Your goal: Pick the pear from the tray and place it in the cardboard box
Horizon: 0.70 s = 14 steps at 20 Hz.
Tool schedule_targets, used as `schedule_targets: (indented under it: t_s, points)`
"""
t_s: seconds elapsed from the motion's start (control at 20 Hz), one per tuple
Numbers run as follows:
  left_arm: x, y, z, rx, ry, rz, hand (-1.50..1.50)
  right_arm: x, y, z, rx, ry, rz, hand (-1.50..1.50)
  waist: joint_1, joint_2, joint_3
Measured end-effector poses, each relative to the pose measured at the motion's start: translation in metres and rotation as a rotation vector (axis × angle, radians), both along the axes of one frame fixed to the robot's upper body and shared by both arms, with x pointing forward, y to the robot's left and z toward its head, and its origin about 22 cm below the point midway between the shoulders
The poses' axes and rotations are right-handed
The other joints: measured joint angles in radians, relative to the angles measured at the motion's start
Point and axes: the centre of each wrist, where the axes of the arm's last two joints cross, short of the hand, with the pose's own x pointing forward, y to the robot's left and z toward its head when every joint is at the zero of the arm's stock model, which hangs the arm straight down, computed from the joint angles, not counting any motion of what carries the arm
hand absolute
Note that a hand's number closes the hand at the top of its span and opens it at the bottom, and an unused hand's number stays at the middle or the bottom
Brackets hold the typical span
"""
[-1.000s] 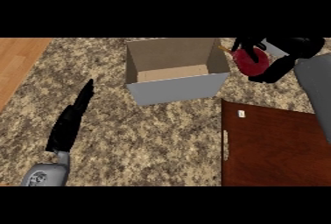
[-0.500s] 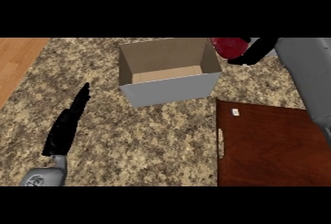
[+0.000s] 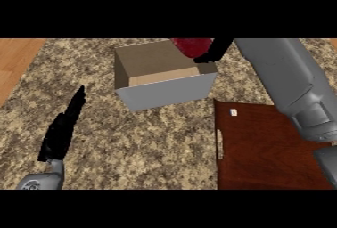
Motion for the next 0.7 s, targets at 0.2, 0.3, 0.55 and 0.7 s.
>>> schedule_targets:
  t_s: [0.2,0.3,0.55,0.7]
  points:
    - [0.0,0.003,-0.005,0.001,0.008,0.012,0.0,-0.003,0.039,-0.011,-0.063,0.023,0.052,1.5,-0.015,-0.002,0.0]
    - [-0.002,0.006,-0.009,0.007,0.01,0.012,0.0,-0.006,0.059,-0.018,-0.095,0.033,0.074,1.5,-0.016,-0.002,-0.001]
    - [-0.002,0.005,-0.008,0.004,0.003,0.02,0.0,-0.015,0.091,-0.047,-0.179,0.045,0.106,1.5,-0.02,-0.003,-0.001]
    - [-0.001,0.004,-0.009,0.0,0.007,0.019,0.0,-0.018,0.099,-0.057,-0.214,0.075,0.097,-1.5,-0.016,-0.006,-0.001]
